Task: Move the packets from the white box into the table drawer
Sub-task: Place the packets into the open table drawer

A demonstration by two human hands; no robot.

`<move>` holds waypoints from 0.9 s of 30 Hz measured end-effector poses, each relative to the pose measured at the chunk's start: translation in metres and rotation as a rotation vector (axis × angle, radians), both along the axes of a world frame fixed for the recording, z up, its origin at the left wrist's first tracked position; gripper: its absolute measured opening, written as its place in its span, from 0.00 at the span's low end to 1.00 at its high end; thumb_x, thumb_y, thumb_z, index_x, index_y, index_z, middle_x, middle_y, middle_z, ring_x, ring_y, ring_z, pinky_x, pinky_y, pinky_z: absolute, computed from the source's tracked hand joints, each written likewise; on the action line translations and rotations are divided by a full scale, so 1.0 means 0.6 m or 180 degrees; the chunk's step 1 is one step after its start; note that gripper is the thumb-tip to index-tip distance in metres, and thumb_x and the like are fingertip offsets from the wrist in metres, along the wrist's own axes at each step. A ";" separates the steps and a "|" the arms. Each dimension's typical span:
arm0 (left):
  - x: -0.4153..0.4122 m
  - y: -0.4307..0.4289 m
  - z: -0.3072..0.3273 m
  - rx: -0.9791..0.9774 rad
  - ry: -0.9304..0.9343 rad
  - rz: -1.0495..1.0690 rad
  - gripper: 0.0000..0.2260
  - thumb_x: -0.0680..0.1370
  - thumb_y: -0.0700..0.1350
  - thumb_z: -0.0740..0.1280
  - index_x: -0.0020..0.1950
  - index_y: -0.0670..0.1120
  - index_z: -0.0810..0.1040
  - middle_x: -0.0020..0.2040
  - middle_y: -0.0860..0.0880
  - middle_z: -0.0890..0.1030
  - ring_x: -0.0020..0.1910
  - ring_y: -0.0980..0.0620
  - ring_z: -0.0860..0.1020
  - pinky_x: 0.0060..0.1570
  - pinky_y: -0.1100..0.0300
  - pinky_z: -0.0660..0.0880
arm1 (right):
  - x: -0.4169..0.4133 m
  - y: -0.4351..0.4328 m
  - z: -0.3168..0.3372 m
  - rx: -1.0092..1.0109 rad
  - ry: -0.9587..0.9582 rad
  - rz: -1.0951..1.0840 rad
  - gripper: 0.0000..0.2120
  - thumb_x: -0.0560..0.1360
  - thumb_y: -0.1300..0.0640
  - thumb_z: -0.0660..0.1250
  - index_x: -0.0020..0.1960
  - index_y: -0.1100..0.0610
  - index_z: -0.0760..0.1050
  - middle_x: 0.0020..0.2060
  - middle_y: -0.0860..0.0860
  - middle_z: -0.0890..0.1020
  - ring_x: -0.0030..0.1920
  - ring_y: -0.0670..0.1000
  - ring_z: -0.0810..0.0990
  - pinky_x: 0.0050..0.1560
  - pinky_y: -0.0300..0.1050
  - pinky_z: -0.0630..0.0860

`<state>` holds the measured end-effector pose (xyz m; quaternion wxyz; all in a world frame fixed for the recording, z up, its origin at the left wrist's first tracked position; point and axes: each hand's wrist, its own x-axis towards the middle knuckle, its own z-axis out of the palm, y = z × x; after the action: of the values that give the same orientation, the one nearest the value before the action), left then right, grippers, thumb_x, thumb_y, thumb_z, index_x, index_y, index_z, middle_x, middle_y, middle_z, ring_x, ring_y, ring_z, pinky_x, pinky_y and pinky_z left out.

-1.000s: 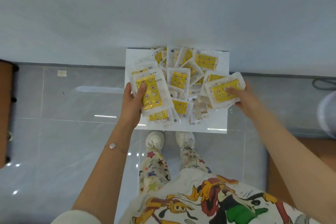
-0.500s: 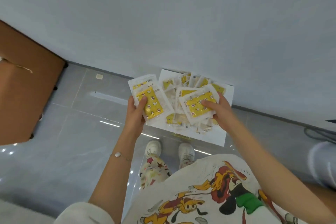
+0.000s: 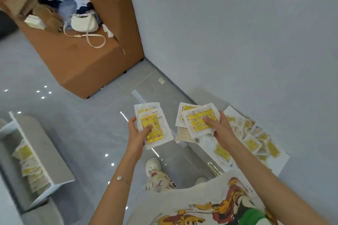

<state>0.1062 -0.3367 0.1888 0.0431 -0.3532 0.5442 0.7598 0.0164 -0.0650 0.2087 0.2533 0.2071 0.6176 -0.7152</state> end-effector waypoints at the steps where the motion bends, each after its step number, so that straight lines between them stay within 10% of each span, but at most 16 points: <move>1: 0.009 -0.031 0.004 -0.0032 0.0005 0.0048 0.24 0.76 0.38 0.69 0.66 0.54 0.63 0.56 0.46 0.81 0.50 0.45 0.84 0.45 0.47 0.81 | -0.010 -0.035 0.004 0.0019 0.0035 0.0126 0.22 0.68 0.58 0.76 0.58 0.52 0.72 0.49 0.51 0.85 0.47 0.53 0.85 0.37 0.45 0.81; 17: 0.059 -0.367 0.034 -0.0180 0.0089 0.1493 0.23 0.75 0.40 0.72 0.60 0.61 0.67 0.55 0.48 0.83 0.49 0.46 0.84 0.44 0.49 0.82 | -0.129 -0.503 0.031 0.0258 0.0559 0.2215 0.20 0.70 0.58 0.75 0.59 0.51 0.72 0.53 0.56 0.83 0.51 0.59 0.84 0.53 0.64 0.79; 27: -0.002 -0.471 0.037 -0.0172 0.0068 0.2719 0.25 0.75 0.39 0.71 0.66 0.56 0.64 0.57 0.46 0.81 0.52 0.44 0.83 0.52 0.43 0.80 | -0.275 -0.738 0.039 0.0039 0.0494 0.3264 0.23 0.62 0.50 0.77 0.55 0.46 0.75 0.49 0.53 0.85 0.47 0.56 0.85 0.45 0.53 0.83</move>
<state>0.1050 -0.6196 0.2113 -0.2903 -0.5400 0.3692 0.6985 -0.1488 -0.5075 0.2319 0.5234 -0.1743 0.6609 -0.5088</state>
